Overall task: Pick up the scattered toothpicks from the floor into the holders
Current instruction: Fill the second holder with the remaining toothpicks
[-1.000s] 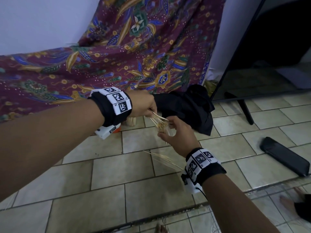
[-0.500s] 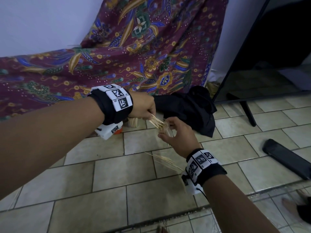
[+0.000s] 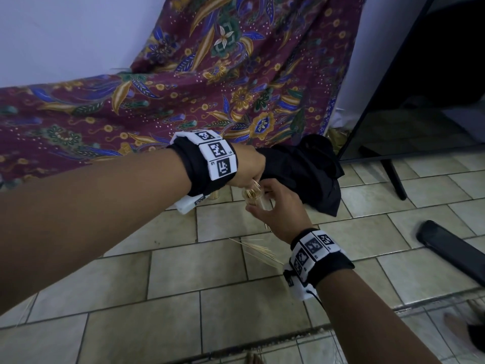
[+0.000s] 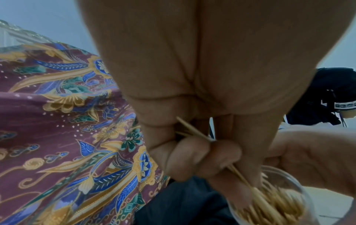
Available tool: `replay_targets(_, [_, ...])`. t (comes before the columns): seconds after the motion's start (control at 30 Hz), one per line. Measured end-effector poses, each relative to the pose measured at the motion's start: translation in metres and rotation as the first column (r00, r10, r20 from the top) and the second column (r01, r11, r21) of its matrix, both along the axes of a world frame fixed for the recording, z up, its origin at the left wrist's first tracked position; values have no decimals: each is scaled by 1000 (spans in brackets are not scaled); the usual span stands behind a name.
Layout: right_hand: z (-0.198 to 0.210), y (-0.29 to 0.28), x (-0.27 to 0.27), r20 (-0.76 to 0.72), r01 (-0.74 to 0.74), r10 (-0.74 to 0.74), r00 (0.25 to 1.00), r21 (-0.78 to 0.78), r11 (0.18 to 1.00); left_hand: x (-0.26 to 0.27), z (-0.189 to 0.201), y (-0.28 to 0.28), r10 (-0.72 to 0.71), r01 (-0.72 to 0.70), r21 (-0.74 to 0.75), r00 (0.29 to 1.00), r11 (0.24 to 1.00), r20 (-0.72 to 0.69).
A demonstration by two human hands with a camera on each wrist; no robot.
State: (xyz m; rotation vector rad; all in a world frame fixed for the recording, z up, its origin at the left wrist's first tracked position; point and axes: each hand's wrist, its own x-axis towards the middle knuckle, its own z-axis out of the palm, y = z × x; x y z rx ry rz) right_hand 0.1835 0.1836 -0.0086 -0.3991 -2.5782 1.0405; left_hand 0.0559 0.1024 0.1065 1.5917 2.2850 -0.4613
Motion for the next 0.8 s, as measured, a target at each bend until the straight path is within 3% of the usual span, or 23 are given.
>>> replay_targets(0.17, [-1,1,-1,-16,13,-13,1000,-29,999,4,-2,2,36,-37,46,999,998,24])
replay_targets(0.4, [-4,4,0,-29,19,-20,999,-53,998,-14,6,-11,138,-200,189,945,961,298])
replay_targets(0.7, [-4,3,-3,-15,6,-7,1000,-57,998,-8,-11,-18,104,-212,314,939,925,329])
replay_targets(0.8, [-4,4,-3,-24,10,-12,1000,-70,997,-16,-5,-25,115,-267,396,923,879,368])
